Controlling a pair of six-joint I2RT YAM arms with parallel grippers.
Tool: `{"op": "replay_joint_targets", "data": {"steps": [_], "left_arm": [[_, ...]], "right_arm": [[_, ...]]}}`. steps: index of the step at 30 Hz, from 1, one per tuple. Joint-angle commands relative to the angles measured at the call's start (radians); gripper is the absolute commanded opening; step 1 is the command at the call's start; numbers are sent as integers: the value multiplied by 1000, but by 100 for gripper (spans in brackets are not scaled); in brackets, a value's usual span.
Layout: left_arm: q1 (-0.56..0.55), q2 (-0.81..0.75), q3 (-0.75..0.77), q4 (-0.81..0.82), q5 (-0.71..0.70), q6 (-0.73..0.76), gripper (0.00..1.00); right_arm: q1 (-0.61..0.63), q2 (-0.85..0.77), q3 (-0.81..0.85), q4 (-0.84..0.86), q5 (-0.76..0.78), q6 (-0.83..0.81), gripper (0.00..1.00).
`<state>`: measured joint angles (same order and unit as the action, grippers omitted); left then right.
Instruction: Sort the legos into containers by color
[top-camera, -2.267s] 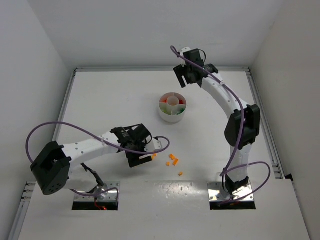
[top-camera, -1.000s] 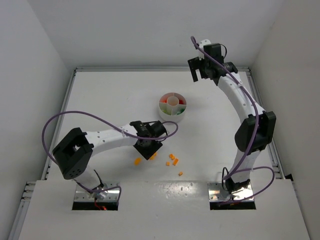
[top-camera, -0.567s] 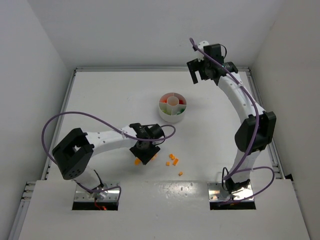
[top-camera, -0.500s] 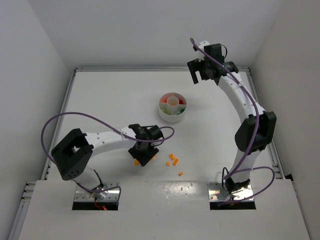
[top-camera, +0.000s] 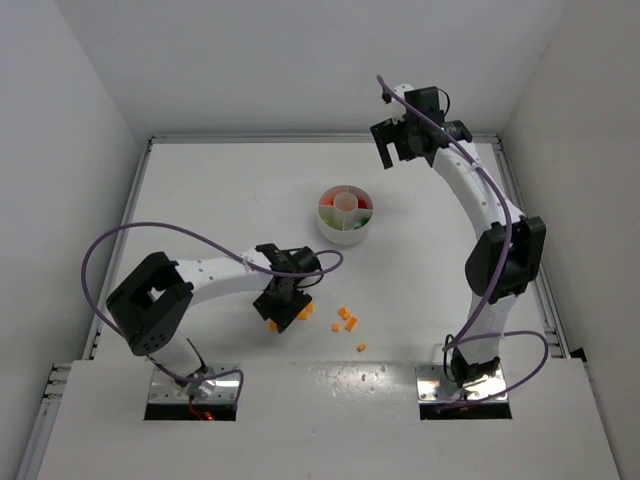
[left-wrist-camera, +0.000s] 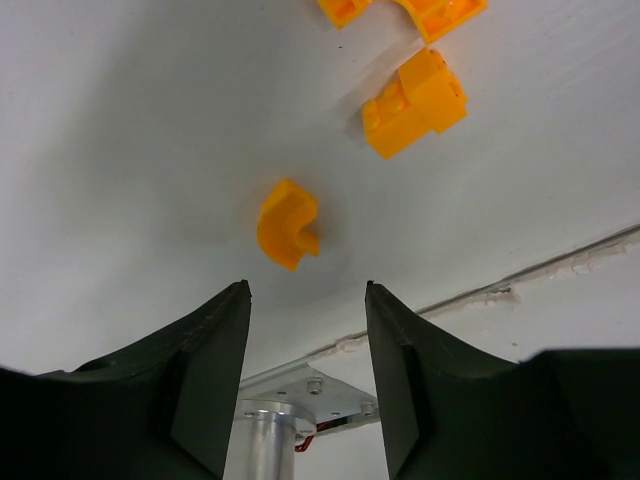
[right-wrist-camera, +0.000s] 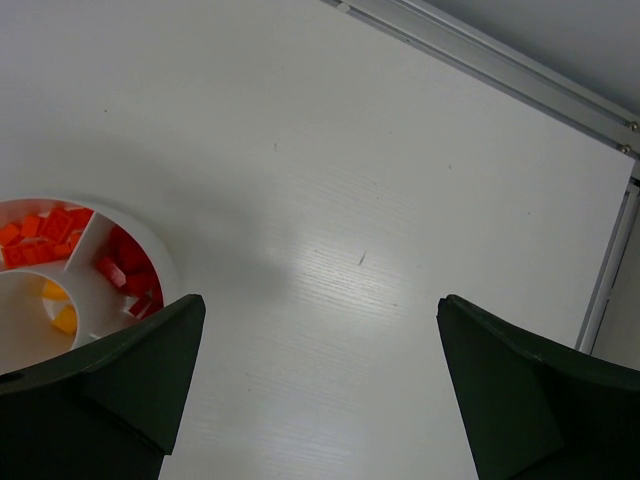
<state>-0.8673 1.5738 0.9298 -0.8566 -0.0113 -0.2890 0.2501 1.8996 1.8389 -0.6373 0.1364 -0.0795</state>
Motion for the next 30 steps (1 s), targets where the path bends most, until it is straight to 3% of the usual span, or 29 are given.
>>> {"op": "replay_joint_targets", "data": {"steps": [1,9,18,30], "left_arm": [[24,32,0,-9,26,2,56],[71,100,-9,-9,36,11,56],[71,181,35,10,102,21,54],[62,255,89,54,80,10,52]], "right_arm": [[-5,13,48,5,-24,3,100],[-5,41,66,-13,-34,3,100],[-5,59,66,-13,-34,-16,100],[-5,79,85,-31,-54,-16,100]]}}
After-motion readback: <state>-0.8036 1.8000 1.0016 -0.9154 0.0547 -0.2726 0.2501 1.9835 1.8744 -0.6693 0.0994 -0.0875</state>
